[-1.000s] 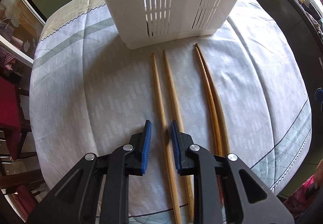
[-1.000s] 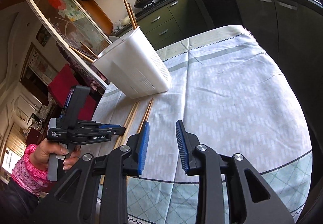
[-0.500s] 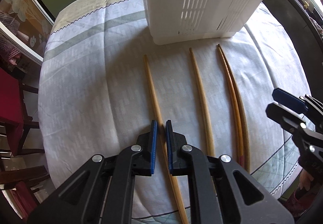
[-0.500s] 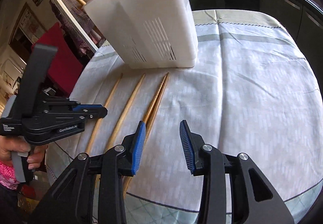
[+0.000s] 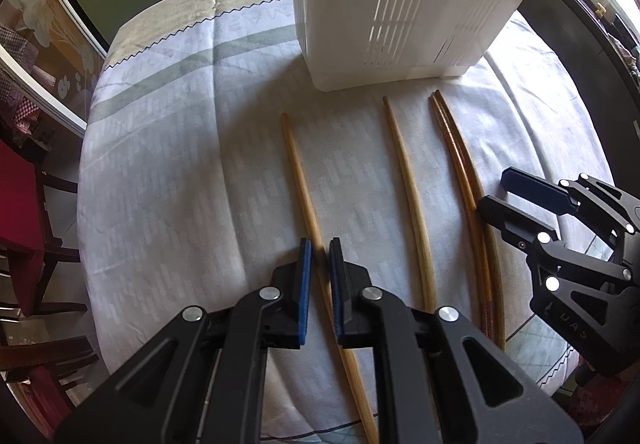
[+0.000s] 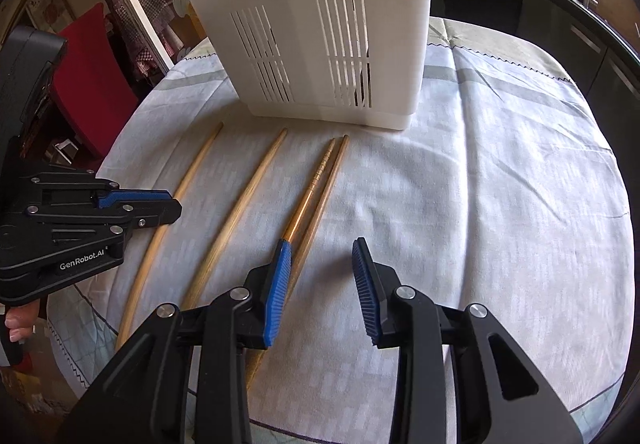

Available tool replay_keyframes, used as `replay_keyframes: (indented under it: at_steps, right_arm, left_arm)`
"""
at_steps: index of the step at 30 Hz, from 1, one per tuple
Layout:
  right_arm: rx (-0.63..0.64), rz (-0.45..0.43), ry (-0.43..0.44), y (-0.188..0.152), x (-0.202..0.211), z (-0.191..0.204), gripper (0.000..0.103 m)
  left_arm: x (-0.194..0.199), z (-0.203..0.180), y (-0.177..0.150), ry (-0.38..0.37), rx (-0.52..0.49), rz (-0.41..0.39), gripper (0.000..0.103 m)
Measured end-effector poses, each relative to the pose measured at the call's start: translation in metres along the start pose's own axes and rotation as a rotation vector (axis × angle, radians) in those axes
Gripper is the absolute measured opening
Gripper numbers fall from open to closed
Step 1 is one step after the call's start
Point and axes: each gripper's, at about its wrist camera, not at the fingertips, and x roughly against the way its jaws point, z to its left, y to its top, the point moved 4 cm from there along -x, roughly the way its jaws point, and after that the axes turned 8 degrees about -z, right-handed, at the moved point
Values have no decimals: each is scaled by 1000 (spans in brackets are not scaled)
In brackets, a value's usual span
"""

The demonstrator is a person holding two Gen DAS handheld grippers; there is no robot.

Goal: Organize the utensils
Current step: 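Move both grippers down to the chopsticks and close the left gripper on one, then grasp a chopstick with the right gripper while the left gripper lifts its chopstick upright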

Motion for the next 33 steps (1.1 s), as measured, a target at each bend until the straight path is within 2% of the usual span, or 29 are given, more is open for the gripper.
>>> replay_keyframes:
  at_steps: [6,8,11,20,22,23,24,26,29,33]
  right_arm:
    - [79,1,-51,1,-9,21,32]
    - [104,3,-70,4,-14,25,27]
    - [112,10,-75,9,-21,34,25]
    - [102,42,-71,27,-39,35,24]
    - [99,34,-75,28,-39,34,20]
    - [93,29,-71,30,-41,34,12]
    - [84,27,-65,29,-39,31,10]
    - [75,27,-60,30,-40,30,9]
    - [45,32,-33,32,-38,25,6]
    - [13,-10,-15,37,-22,17,6]
  left_arm:
    - [6,-9,-4,3,-3,-4,10]
    - [5,-9,-3,3,-4,-3,10]
    - [5,-10,-2,0,4,3,10]
    - [1,-14,12,9,11,28,14]
    - [1,-14,12,8,16,28,14]
    - [1,-14,12,8,14,27,14]
    - [2,-15,12,6,15,26,14]
    - [2,-13,13,0,27,26,8]
    - [3,-8,14,-10,55,24,7]
    - [11,0,15,-2,67,-7,6]
